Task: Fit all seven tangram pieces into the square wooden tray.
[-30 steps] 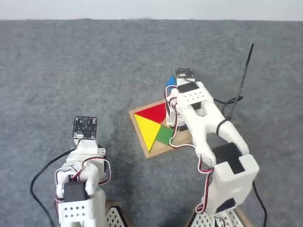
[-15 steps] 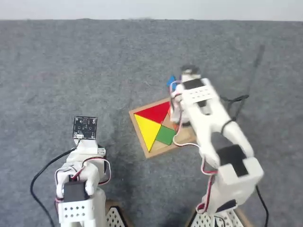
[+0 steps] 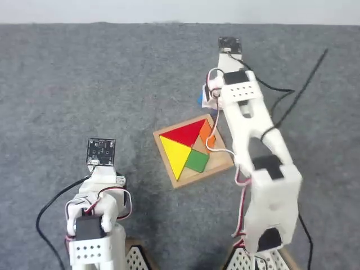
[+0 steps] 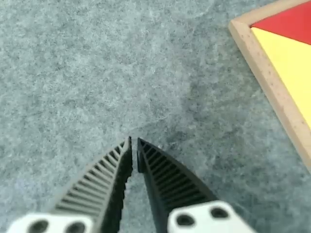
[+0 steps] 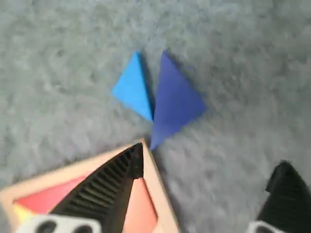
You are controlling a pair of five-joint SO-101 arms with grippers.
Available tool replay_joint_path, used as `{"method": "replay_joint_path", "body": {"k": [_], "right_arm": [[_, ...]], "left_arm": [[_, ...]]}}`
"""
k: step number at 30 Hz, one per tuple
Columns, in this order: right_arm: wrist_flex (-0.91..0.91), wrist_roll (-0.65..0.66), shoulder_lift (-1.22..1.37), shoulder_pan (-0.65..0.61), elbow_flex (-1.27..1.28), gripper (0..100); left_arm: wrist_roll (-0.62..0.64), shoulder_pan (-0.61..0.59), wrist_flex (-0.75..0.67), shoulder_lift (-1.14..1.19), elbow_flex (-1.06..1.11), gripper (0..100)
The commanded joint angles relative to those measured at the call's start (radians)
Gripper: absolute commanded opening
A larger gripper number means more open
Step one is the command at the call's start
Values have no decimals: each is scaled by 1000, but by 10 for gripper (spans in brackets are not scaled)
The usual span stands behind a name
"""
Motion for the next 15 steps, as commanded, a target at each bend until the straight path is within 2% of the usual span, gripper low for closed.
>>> {"method": "replay_joint_path", "body": {"k": [1,8,15], "right_arm": [[-10,18,97,5,-198,410],[42,58,340,27,-474,410],[99,-29,516,65,-695,409]], "left_arm": [[17,-2,3,-18,-13,18],[17,-2,3,-18,-13,18],[17,-2,3,-18,-13,18]]}}
